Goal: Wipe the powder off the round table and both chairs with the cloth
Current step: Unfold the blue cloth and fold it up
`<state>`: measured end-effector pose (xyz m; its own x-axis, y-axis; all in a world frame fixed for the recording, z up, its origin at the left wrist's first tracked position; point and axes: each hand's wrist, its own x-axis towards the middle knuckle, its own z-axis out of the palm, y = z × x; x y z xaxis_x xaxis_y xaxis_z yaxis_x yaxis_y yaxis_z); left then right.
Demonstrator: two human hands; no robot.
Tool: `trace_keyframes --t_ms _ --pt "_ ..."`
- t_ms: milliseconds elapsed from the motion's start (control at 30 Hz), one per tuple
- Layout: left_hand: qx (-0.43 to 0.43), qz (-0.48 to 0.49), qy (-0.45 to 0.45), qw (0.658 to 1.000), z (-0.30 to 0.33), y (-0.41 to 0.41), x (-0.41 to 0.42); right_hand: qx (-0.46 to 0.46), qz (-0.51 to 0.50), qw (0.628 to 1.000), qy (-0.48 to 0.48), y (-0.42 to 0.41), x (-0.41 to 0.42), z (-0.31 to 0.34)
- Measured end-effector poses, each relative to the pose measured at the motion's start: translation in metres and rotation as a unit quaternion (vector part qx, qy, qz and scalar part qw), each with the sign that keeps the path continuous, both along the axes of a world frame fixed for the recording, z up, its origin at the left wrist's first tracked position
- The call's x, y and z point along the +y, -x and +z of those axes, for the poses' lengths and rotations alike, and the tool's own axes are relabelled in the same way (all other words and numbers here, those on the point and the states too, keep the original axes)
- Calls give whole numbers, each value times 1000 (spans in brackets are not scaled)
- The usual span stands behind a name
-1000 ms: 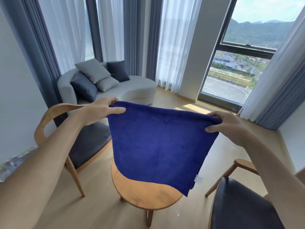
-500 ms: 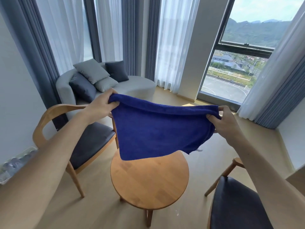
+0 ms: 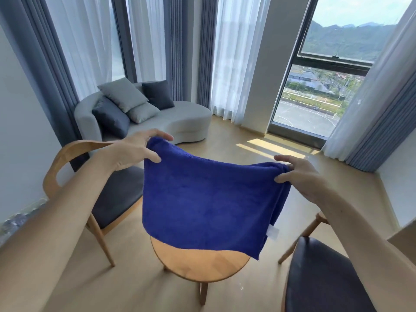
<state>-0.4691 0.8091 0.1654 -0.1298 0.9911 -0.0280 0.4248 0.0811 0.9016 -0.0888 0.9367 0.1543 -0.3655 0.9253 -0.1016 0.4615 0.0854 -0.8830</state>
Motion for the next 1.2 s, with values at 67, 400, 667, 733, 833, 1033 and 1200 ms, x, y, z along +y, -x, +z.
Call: trace_keyframes --t_ms 67,400,667,733,833,1033,1200 --pt "106 23 -6 994 2 -5 -2 -47 -13 996 -78 -2 0 0" --pt "62 182 -59 980 -9 -13 5 -30 -92 988 -121 -2 -7 4" --pt "-113 42 11 993 -5 -5 -3 157 -42 980 117 -16 1 8" --pt "-11 45 6 999 -5 -7 -5 130 -39 987 85 -16 1 6" --pt "118 60 -12 991 -5 -10 -6 51 -23 998 20 -16 2 1" --pt "226 90 -19 970 -8 -7 -4 -93 109 986 -89 -16 -2 3" --pt "279 91 -33 956 -12 -6 1 -230 54 923 -302 -9 4 -4"
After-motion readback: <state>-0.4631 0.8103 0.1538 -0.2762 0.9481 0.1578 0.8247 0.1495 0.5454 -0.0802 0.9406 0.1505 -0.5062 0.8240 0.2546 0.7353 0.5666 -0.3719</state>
